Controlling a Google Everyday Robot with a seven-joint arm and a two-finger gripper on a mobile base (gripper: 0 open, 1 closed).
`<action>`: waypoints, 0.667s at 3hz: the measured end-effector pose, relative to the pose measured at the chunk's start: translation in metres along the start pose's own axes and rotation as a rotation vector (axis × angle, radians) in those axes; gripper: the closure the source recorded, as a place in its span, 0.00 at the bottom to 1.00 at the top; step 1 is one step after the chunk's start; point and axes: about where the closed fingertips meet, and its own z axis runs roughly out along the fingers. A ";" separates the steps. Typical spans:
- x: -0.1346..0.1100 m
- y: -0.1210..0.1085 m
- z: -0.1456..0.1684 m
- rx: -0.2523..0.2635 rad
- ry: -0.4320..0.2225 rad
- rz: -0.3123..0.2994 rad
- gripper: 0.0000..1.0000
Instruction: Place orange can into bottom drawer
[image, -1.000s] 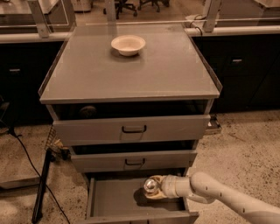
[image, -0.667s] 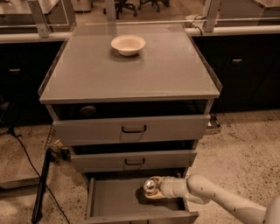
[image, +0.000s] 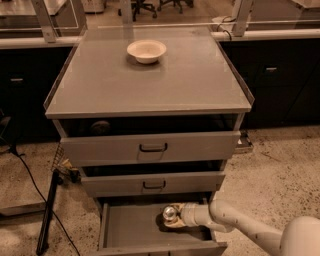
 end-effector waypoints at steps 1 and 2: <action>0.019 0.001 0.015 -0.017 -0.001 0.029 1.00; 0.039 0.005 0.028 -0.031 -0.025 0.073 1.00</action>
Offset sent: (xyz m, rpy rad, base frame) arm 0.0084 -0.0065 -0.0646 0.0463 0.1001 -0.0207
